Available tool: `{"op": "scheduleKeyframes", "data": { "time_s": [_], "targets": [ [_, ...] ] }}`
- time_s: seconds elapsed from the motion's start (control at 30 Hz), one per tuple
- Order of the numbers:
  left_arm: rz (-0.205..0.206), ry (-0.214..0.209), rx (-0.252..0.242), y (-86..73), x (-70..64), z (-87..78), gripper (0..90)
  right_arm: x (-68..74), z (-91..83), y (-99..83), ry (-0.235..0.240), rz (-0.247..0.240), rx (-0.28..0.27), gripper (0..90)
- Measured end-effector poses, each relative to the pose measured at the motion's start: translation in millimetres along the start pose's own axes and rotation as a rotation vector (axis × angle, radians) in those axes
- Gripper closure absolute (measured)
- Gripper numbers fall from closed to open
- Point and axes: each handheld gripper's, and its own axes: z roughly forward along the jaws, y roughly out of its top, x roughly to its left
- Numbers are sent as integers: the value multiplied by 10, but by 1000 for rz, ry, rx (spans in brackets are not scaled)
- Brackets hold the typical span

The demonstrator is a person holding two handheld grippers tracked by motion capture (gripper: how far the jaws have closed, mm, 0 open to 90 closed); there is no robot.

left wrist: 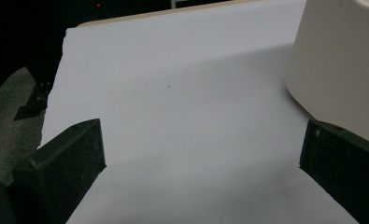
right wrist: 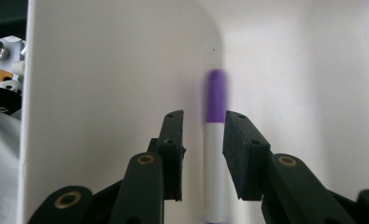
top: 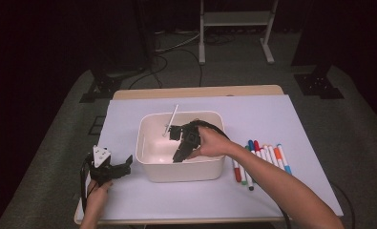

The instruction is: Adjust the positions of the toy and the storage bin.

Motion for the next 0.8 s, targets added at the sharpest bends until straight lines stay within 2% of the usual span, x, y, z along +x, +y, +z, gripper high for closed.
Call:
{"op": "scheduleKeyframes", "data": {
  "time_s": [0.2, 0.33, 0.4, 0.53, 0.57, 0.6, 0.73, 0.77, 0.8],
  "targets": [
    [-1, 0, 1, 0, 0, 1, 0, 46, -172, -52, -33, 3, -48, 661],
    [0, 0, -2, -1, -3, -1, 0, 110, -411, -148, -66, 4, -111, 628],
    [3, -1, -1, 0, -5, -3, 0, 153, -558, -245, -82, 9, -162, 617],
    [0, -1, 0, 0, -7, 1, 0, 237, -852, -559, -133, 45, -259, 566],
    [0, -1, 0, 0, -7, 1, 0, 237, -852, -559, -133, 45, -259, 566],
    [-1, -1, -1, -1, -8, 2, 0, 255, -916, -655, -153, 58, -277, 556],
    [9, 3, 4, 0, -10, -1, 0, 306, -1159, -1184, -217, 140, -368, 496],
    [9, 3, 4, 0, -10, -1, 0, 306, -1159, -1184, -217, 140, -368, 496],
    [9, 4, 5, 0, -11, 1, 0, 319, -1210, -1409, -246, 182, -399, 484]
  ]
}}
